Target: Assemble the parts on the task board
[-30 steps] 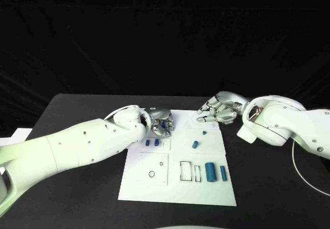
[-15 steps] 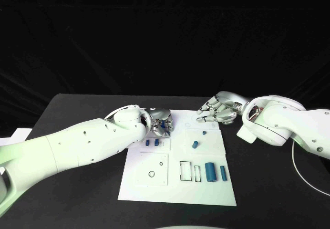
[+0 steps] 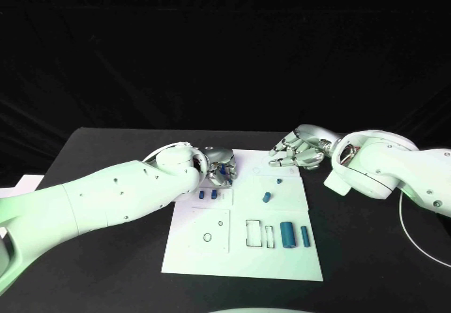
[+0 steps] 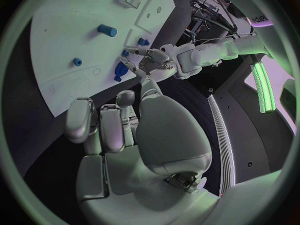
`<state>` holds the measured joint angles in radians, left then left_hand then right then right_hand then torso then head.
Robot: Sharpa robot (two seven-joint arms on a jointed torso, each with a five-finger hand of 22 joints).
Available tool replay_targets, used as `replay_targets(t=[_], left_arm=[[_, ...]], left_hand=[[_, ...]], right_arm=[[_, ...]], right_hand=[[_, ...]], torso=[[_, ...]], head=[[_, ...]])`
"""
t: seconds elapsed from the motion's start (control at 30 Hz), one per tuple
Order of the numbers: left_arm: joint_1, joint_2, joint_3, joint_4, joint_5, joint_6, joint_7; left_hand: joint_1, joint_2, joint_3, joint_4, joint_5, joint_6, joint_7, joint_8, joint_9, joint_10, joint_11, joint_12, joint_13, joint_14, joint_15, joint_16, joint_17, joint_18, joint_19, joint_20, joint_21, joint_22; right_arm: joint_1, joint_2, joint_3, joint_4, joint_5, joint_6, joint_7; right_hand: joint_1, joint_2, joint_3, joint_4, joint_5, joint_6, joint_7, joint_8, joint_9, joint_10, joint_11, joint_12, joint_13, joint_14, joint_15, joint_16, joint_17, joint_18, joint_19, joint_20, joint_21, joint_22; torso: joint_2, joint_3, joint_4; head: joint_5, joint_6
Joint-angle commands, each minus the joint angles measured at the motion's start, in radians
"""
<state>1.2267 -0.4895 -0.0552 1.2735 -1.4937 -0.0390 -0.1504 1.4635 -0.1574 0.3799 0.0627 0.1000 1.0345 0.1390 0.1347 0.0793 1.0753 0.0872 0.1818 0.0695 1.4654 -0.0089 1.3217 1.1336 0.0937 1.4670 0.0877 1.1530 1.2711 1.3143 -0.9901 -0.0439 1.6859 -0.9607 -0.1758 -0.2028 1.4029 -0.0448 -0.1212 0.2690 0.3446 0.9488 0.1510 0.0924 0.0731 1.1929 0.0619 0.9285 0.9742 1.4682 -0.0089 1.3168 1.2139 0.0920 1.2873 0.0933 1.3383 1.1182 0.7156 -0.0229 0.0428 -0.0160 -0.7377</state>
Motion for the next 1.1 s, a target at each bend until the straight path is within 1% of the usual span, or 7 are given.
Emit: replay_targets(t=[0.03, 0.5, 0.7, 0.9, 1.1], left_arm=[[-0.004, 0.000, -0.004, -0.001, -0.012, 0.048, -0.024], [-0.004, -0.001, -0.004, 0.002, -0.013, 0.061, -0.031], [-0.004, 0.000, -0.004, 0.004, -0.013, 0.063, -0.034], [-0.004, 0.001, -0.004, 0.006, -0.016, 0.039, -0.025], [-0.005, 0.002, -0.004, 0.006, -0.017, 0.006, -0.012]], left_hand=[[0.013, 0.000, 0.014, -0.003, 0.001, 0.009, 0.000, -0.006, -0.001, 0.005, -0.002, 0.001, 0.002, 0.025, 0.005, 0.005, -0.001, -0.009, 0.000, 0.005, 0.008, 0.005], [0.013, 0.003, 0.057, -0.021, 0.001, 0.025, 0.001, -0.012, -0.003, 0.025, -0.005, 0.006, 0.006, 0.025, 0.003, 0.010, -0.003, -0.011, 0.002, 0.005, 0.023, 0.019], [0.009, 0.004, 0.075, -0.031, 0.000, 0.032, -0.001, -0.016, -0.004, 0.056, -0.012, 0.021, 0.015, 0.026, -0.002, 0.014, -0.002, -0.014, 0.006, 0.002, 0.042, 0.035], [0.009, 0.014, 0.095, -0.047, -0.001, 0.062, -0.005, -0.011, -0.001, 0.112, -0.024, 0.046, 0.031, 0.026, -0.012, 0.015, -0.010, -0.021, 0.015, -0.006, 0.080, 0.064], [0.001, 0.019, 0.104, -0.057, -0.001, 0.087, -0.010, -0.007, 0.002, 0.139, -0.032, 0.048, 0.040, 0.025, -0.018, 0.012, -0.024, -0.023, 0.017, -0.012, 0.091, 0.074]], right_arm=[[-0.001, 0.001, 0.000, 0.001, -0.003, 0.015, 0.008], [-0.001, 0.001, 0.000, 0.000, -0.002, 0.015, 0.008], [-0.001, 0.002, 0.000, 0.000, -0.002, 0.016, 0.008], [-0.001, 0.002, 0.000, 0.001, -0.002, 0.015, 0.009], [-0.001, 0.002, 0.000, 0.002, -0.002, 0.015, 0.009]], right_hand=[[0.006, 0.007, -0.006, 0.001, 0.005, 0.007, -0.003, 0.006, 0.002, 0.001, -0.001, 0.006, 0.001, 0.027, -0.005, -0.005, 0.000, 0.006, -0.006, 0.003, -0.007, -0.001], [0.006, 0.007, -0.006, 0.001, 0.005, 0.007, -0.003, 0.006, 0.002, 0.001, -0.001, 0.006, 0.001, 0.027, -0.005, -0.005, 0.000, 0.006, -0.006, 0.003, -0.007, -0.001], [0.006, 0.007, -0.006, 0.001, 0.005, 0.007, -0.003, 0.006, 0.002, 0.001, -0.001, 0.006, 0.001, 0.027, -0.005, -0.005, 0.000, 0.006, -0.006, 0.003, -0.007, -0.001], [0.006, 0.007, -0.006, 0.001, 0.005, 0.007, -0.003, 0.006, 0.002, 0.001, -0.001, 0.006, 0.001, 0.027, -0.005, -0.005, 0.000, 0.006, -0.006, 0.003, -0.007, -0.001], [0.007, 0.009, -0.007, 0.001, 0.005, 0.008, -0.003, 0.007, 0.002, 0.003, -0.001, 0.010, 0.003, 0.027, -0.005, -0.006, -0.001, 0.007, -0.006, 0.002, -0.007, -0.001]], torso=[[0.000, 0.0000, -0.0001], [0.000, -0.0002, 0.0003], [0.000, -0.0001, 0.0000], [0.000, 0.0001, 0.0002], [0.000, 0.0004, 0.0005]], head=[[0.000, 0.000], [0.001, -0.002], [0.001, -0.003], [0.002, -0.003], [0.003, -0.003]])
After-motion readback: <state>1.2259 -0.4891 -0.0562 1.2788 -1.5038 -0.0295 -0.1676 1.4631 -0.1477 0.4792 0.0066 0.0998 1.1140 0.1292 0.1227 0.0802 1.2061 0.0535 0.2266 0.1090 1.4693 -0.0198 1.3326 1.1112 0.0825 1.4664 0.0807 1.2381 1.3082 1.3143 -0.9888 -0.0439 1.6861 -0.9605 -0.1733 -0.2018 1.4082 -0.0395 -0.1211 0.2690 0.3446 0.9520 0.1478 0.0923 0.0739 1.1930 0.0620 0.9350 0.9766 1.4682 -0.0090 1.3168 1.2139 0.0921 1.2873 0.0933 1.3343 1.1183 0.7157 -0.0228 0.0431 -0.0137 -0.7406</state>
